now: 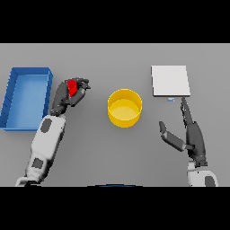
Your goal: Pick up the red beaker and tilt it to pour out 1 green nut into yellow bowl. Pick up the yellow bowl and place it on the metallic measuring scale.
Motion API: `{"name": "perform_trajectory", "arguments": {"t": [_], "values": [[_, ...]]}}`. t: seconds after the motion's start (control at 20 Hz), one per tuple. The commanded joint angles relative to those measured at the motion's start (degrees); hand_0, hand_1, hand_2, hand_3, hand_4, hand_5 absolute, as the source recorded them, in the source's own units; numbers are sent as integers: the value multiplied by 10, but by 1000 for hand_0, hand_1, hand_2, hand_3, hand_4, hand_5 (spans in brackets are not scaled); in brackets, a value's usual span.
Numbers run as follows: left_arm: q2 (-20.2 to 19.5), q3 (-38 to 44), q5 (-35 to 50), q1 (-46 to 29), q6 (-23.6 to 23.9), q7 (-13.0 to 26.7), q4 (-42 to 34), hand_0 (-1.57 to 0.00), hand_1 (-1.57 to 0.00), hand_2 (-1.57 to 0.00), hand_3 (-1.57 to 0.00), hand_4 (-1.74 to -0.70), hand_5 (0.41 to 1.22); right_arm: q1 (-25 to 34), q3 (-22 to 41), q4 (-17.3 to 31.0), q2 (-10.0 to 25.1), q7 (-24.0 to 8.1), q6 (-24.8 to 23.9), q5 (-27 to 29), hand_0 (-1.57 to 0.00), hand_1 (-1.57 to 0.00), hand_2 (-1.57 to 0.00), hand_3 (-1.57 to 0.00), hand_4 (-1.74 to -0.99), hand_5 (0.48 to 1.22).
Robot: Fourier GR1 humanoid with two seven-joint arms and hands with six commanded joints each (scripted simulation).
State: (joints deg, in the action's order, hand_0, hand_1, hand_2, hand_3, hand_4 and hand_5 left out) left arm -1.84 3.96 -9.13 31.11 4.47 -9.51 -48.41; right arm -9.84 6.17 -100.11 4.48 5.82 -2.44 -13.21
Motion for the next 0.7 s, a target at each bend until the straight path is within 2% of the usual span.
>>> {"name": "perform_trajectory", "arguments": {"t": [0.0, 0.15, 0.3, 0.35, 0.45, 0.55, 0.65], "values": [[1, -7, -5, 2, 0, 5, 0, -1199, -1214, -1228, -1093, -1571, 1106, 5, -2, 4, -2, -6, -2, 2, 1, 1, 1, 1, -1250, 643], [7, -8, -9, -5, -5, 6, -7, -1380, -1388, -1395, -1326, -1505, 1162, 12, 0, 7, -8, -7, -9, -4, 1, 1, 1, 1, -1257, 645], [8, 2, 11, 2, 4, -6, -11, -1473, -1477, -1481, -1446, -1620, 1140, 7, 1, 3, -11, -5, -6, 1, 1, 1, 1, 1, -1260, 643], [9, 3, 19, -4, 9, -21, -24, -1493, -1496, -1499, -1471, -1644, 1132, 4, -1, 5, -8, 1, -6, 2, 1, 1, 1, 1, -1262, 646], [14, 2, 30, -8, 18, -21, -47, -1521, -1523, -1525, -1507, -1679, 1122, 0, 2, -6, -6, -1, -7, -5, 1, 1, 1, 1, -1258, 646], [8, -8, 27, -7, 28, -2, -73, -1539, -1540, -1542, -1530, -1701, 1114, -5, -1, 1, 0, 10, -4, -3, 1, 1, 1, 1, -1259, 649], [-4, -30, 14, -7, 23, 13, -105, -1551, -1551, -1552, -1545, -1716, 1114, 0, 5, 1, -5, 7, -5, -7, 1, 1, 1, 1, -1263, 654]]}}
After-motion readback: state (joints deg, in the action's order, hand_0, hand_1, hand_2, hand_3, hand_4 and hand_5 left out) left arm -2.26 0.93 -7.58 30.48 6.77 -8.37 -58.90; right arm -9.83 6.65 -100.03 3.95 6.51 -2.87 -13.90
